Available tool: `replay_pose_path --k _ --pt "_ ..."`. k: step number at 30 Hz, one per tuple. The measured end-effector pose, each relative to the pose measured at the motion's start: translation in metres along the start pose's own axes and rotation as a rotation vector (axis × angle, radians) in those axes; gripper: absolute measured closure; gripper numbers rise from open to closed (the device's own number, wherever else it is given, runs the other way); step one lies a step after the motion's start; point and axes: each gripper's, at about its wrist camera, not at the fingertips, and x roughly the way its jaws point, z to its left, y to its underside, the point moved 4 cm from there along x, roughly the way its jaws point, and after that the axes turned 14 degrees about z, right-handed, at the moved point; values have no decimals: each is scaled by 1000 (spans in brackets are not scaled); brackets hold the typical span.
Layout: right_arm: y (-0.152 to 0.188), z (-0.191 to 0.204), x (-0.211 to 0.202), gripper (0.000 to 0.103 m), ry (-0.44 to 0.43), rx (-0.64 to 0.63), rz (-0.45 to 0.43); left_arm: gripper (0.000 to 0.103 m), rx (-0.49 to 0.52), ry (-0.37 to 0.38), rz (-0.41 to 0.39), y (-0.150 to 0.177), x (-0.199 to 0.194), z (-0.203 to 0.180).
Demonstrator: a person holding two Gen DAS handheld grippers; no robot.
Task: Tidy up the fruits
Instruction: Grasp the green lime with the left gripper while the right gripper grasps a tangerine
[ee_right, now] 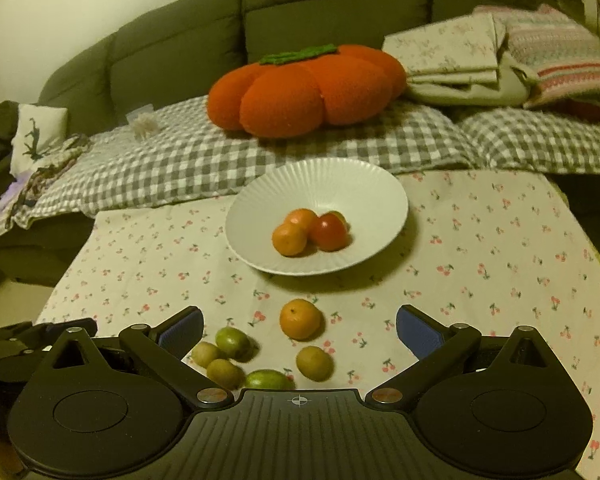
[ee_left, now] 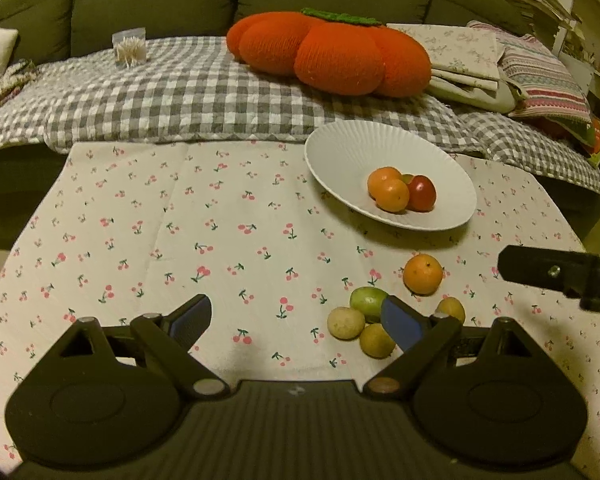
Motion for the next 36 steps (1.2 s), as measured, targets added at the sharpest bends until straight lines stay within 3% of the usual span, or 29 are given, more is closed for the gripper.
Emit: replay_pose_path --k 5,11,19,27,30,36 --pt "-2 -10 4 0 -30 56 19 12 -2 13 11 1 5 -1" --pt "-2 -18 10 0 -60 115 50 21 -8 77 38 2 18 -7" --pt "-4 -23 20 2 -52 154 70 41 162 91 31 -4 34 -38" --pt "-12 -22 32 6 -38 131 79 58 238 70 68 -8 57 -47" --pt "-16 -19 42 15 -40 120 95 71 249 75 72 -9 59 -49" --pt "-18 -17 70 28 -28 117 134 72 214 108 74 -12 60 -43"
